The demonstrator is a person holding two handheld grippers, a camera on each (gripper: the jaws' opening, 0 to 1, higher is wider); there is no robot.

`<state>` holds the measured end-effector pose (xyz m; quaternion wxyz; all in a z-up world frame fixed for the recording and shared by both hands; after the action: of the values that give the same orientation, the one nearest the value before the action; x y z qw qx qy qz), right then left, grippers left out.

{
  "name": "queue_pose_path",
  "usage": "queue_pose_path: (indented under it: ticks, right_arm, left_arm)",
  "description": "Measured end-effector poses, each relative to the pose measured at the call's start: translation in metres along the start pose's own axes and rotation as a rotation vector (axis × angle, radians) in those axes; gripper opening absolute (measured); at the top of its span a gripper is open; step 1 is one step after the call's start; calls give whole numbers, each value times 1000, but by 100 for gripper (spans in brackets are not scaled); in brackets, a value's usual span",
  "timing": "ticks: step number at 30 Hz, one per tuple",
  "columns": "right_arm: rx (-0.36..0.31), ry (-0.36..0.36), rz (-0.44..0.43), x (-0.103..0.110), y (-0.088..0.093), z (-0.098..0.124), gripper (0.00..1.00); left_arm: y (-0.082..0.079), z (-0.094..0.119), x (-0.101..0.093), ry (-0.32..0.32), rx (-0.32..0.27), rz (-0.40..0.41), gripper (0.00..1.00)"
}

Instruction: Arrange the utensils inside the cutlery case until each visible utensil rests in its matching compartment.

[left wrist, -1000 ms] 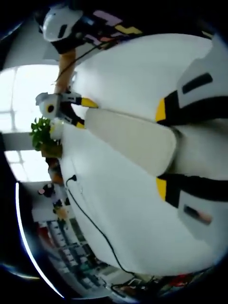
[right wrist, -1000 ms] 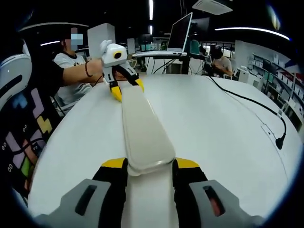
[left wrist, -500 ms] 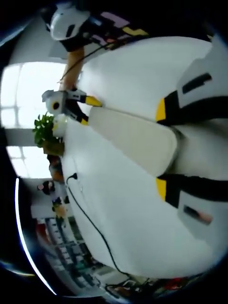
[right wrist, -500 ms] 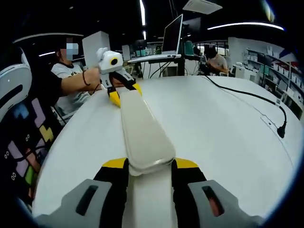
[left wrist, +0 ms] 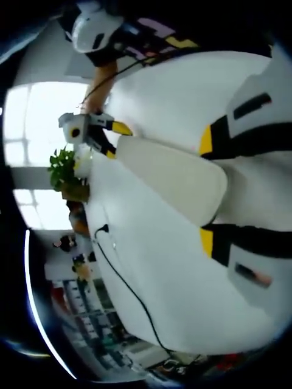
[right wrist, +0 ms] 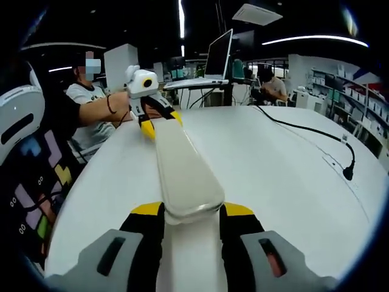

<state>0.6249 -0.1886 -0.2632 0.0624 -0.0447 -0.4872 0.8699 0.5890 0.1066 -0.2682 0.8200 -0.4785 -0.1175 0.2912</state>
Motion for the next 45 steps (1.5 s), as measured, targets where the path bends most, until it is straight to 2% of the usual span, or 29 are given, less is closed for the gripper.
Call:
queue_pose_path:
  ticks: [12, 15, 20, 25, 32, 37, 40, 45]
  right_arm:
    - [-1, 95, 11, 1, 1, 45, 36]
    - [-1, 118, 11, 4, 4, 56, 36]
    - [1, 156, -1, 9, 13, 71, 36]
    - [3, 179, -8, 12, 22, 83, 36]
    - [-3, 200, -14, 18, 33, 89, 36]
    - [5, 205, -6, 21, 38, 91, 37]
    - [2, 198, -26, 21, 44, 91, 37]
    - [11, 192, -48, 21, 55, 87, 37]
  left_arm:
    - [-36, -23, -9, 50, -28, -70, 44]
    - [-43, -31, -14, 62, -5, -82, 44]
    - [-50, -46, -20, 89, 1, -102, 44]
    - [-54, -59, -28, 114, 10, -116, 44]
    - [-52, -68, -34, 128, 8, -132, 44]
    - [-52, -71, -39, 127, 19, -149, 44]
    - [-51, -73, -38, 138, 12, -143, 45]
    - [-46, -81, -40, 148, 35, -137, 45]
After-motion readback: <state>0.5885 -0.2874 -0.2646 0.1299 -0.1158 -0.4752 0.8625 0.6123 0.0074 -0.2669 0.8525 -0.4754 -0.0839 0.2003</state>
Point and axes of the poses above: the point that each gripper's makers call its tool centre point, and the gripper's own axes: z roughly backward along the fingers, x roughly to its left, y roughly out of its underside, the point moved 7 cm from there along z, roughly backward along the fingers, and after that the axes turned 5 degrees about z, right-handed, at the moved point
